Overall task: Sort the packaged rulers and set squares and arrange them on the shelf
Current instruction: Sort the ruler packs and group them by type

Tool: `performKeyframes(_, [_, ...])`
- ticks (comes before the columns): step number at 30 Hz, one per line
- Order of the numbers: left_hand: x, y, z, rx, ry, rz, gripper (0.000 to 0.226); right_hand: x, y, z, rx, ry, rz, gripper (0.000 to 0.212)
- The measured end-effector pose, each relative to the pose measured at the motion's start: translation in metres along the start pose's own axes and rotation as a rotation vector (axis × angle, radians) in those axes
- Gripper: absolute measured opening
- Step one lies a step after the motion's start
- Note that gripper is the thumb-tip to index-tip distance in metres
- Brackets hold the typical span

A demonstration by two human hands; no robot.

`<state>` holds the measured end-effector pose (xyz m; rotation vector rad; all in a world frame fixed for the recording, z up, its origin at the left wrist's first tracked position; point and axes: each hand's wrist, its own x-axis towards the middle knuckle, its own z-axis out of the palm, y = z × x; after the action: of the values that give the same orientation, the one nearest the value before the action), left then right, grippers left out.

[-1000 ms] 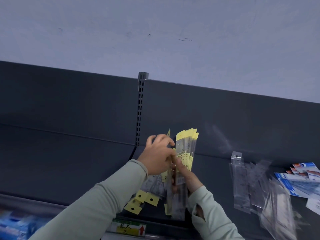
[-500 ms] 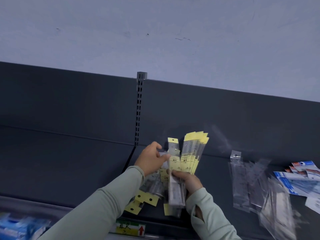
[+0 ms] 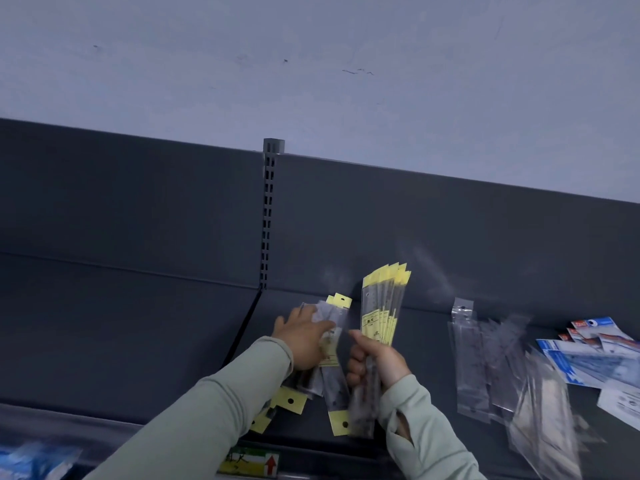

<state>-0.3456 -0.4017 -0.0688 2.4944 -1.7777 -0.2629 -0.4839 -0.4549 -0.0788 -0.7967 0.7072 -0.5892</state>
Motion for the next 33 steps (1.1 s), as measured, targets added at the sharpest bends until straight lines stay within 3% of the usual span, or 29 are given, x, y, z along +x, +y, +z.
performKeyframes(3, [0.005, -0.003, -0.004, 0.096, -0.081, 0.220, 0.056, 0.000, -0.002, -0.004, 0.001, 0.001, 0.004, 0.009])
performKeyframes(7, [0.008, -0.005, -0.016, 0.161, -0.074, 0.279, 0.046, 0.002, -0.003, -0.009, 0.012, 0.006, 0.007, 0.009])
performKeyframes(12, [0.013, -0.010, -0.019, 0.240, -0.025, 0.258, 0.020, 0.000, -0.006, -0.014, 0.010, 0.007, -0.004, 0.010])
performKeyframes(16, [0.015, -0.012, -0.019, 0.195, -0.076, 0.261, 0.036, 0.001, -0.008, -0.015, -0.002, -0.018, 0.000, 0.011])
performKeyframes(23, [0.012, -0.016, -0.025, 0.244, -0.155, 0.145, 0.015, -0.002, -0.011, -0.013, -0.043, -0.058, -0.015, 0.009])
performKeyframes(30, [0.007, -0.025, -0.023, 0.050, -0.141, 0.074, 0.039, 0.000, -0.009, -0.013, -0.051, -0.052, -0.019, 0.010])
performKeyframes(33, [0.007, -0.028, -0.023, 0.035, -0.212, 0.043, 0.031, 0.001, -0.008, -0.011, -0.059, -0.044, -0.018, 0.012])
